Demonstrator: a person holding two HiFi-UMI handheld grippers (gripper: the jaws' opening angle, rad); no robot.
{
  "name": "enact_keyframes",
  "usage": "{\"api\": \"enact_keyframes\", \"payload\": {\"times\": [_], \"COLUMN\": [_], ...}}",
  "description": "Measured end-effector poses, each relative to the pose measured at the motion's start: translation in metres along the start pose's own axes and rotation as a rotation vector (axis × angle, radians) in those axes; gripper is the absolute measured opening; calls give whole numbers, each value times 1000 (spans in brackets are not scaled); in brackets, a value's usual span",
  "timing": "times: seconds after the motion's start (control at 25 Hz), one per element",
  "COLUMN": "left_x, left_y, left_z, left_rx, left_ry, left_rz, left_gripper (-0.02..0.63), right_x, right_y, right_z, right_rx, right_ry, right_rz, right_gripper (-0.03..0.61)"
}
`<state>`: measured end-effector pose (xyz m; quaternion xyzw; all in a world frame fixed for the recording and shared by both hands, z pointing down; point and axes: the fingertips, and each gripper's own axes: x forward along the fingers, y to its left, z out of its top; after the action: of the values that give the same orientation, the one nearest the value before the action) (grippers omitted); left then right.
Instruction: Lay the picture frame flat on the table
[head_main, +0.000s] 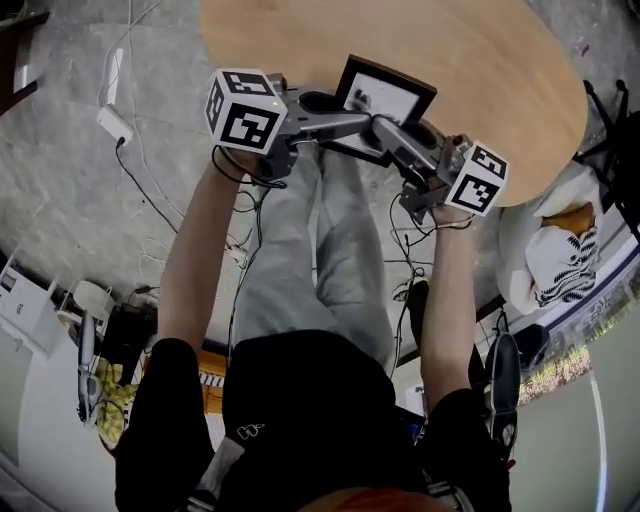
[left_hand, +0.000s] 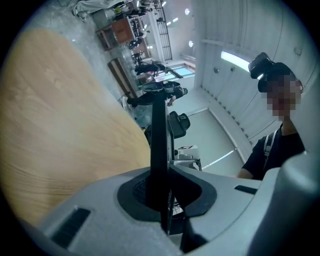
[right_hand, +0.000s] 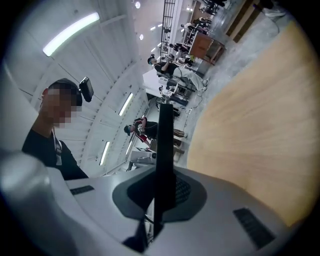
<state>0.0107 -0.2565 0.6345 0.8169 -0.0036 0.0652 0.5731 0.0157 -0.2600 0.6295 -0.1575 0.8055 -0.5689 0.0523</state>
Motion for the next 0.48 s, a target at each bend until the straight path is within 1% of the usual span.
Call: {"api": "enact_keyframes", "payload": {"times": [0.12,0.24,0.36,0.4,0.48], "left_x": [5,8,-9,-19,-37], "left_y": [17,22,34,39,53], "left_z": [-14,-19,-18,-18,-19], "left_rx": [4,23,39,39,32], "left_ry": [22,1,-53,-77,-118], "left_rz": [-3,-1,66,99,174], "left_gripper": [40,45,105,109,109], "right_x": [-3,-9,-16,-19,-23], "right_y": [-18,-23,-32,-38,-55], "right_z": [-15,-18,-10,-5,5], "right_rx": [30,51,72,75,64], "right_ry": [-6,-34,-91,-109,-129], "right_rz": [24,58,58,43,-14], "right_gripper": [18,17,17,17,17]}}
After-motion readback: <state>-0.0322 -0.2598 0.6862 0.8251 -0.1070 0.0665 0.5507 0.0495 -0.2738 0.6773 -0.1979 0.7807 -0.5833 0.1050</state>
